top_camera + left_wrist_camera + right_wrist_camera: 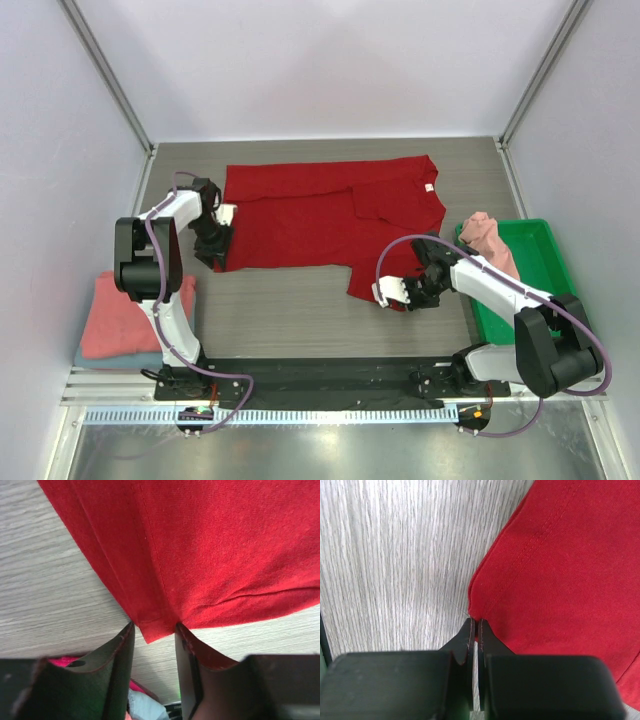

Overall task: Fold and stack the t-shirts
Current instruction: Fold the tshirt

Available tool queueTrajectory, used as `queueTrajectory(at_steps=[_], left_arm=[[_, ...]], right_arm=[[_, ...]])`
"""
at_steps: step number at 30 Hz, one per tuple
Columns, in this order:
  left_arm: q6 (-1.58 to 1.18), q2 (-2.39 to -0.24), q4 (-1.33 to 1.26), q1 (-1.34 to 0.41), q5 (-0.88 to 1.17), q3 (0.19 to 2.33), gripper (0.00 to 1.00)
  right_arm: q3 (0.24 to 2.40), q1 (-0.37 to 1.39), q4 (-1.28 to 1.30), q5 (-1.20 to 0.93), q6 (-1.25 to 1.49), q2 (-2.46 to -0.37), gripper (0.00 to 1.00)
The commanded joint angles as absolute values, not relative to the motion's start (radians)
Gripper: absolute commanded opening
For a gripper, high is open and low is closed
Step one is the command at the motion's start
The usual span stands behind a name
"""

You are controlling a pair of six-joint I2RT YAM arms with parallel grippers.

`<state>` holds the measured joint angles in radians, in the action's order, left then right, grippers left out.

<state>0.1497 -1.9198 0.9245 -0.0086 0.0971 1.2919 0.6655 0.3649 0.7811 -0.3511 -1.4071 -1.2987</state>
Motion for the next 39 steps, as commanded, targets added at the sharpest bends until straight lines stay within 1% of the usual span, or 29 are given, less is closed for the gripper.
queueTrajectory(at_steps=[1,4,5,7,8,13,18,23,29,34,39], left_arm=[[0.17,-1.937,0.92,-0.005,0.104,1.299,0.38],[0.178,-1.948,0.94,-0.005,0.12,1.305,0.27],[0.179,-1.947,0.946,-0.005,0.123,1.305,0.18],[0.189,-1.944,0.96,-0.005,0.129,1.31,0.08],[0.192,-1.937,0.965,-0.005,0.132,1.31,0.0],[0.196,-1.928,1.006,-0.005,0.14,1.388,0.0],[0.206,-1.931,1.069,-0.005,0.166,1.523,0.0],[0.215,-1.942,1.107,-0.005,0.181,1.617,0.0],[0.209,-1.988,1.132,-0.005,0.196,1.741,0.0],[0.198,-2.028,1.152,-0.005,0.193,1.871,0.0],[0.189,-2.08,1.166,0.034,0.19,1.982,0.0]], right_arm=[[0.695,0.371,0.765,-0.341,-1.391,-1.298,0.01],[0.69,0.373,0.765,-0.342,-1.387,-1.299,0.01],[0.689,0.371,0.765,-0.344,-1.376,-1.299,0.01],[0.692,0.371,0.759,-0.342,-1.361,-1.298,0.01],[0.702,0.373,0.753,-0.339,-1.333,-1.296,0.01],[0.778,0.37,0.732,-0.339,-1.226,-1.25,0.01],[0.931,0.357,0.716,-0.315,-1.094,-1.221,0.01],[1.071,0.33,0.672,-0.262,-1.031,-1.244,0.01],[1.245,0.264,0.588,-0.238,-0.947,-1.354,0.01],[1.366,0.216,0.532,-0.229,-0.934,-1.452,0.01],[1.437,0.184,0.491,-0.215,-0.92,-1.519,0.01]])
